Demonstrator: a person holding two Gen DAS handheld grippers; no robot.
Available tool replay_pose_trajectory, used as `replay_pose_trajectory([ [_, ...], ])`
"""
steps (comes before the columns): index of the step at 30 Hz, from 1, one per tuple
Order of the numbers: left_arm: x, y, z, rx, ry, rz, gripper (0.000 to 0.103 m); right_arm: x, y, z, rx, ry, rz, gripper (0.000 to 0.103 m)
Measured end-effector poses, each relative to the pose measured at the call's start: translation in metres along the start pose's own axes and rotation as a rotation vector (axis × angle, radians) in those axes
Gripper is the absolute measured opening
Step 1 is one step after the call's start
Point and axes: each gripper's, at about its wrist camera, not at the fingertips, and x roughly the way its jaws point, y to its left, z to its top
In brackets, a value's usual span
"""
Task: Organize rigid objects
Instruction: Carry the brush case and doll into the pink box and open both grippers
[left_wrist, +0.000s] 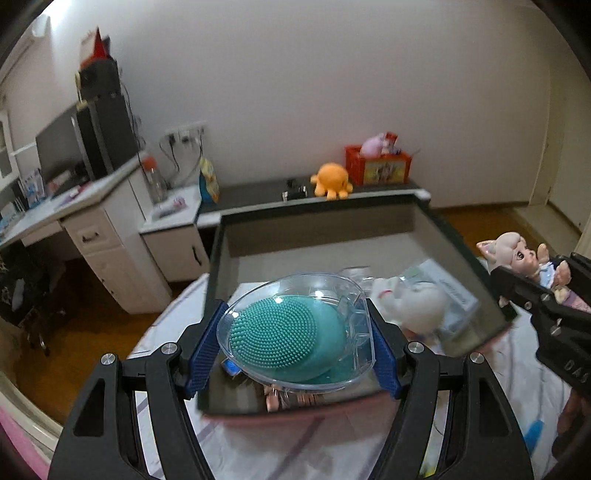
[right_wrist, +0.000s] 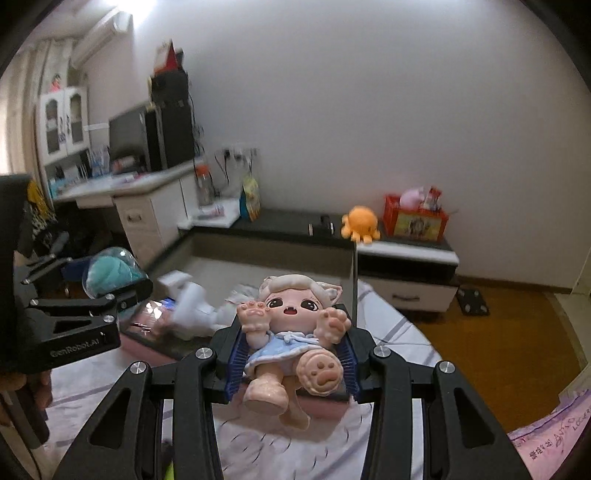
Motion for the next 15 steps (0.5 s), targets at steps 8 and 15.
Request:
replay_pose_trajectory([
  [8, 0.037, 0.000, 0.003, -0.004, 0.029, 0.030, 0.078, 0.049, -0.012, -0.005, 0.017, 0.085, 0.022, 0.046],
  [15, 0.007, 0.010, 0.007, -0.023, -0.047, 0.057, 0.097, 0.025, -0.019, 0.003, 0.052, 0.018, 0.023, 0.081],
])
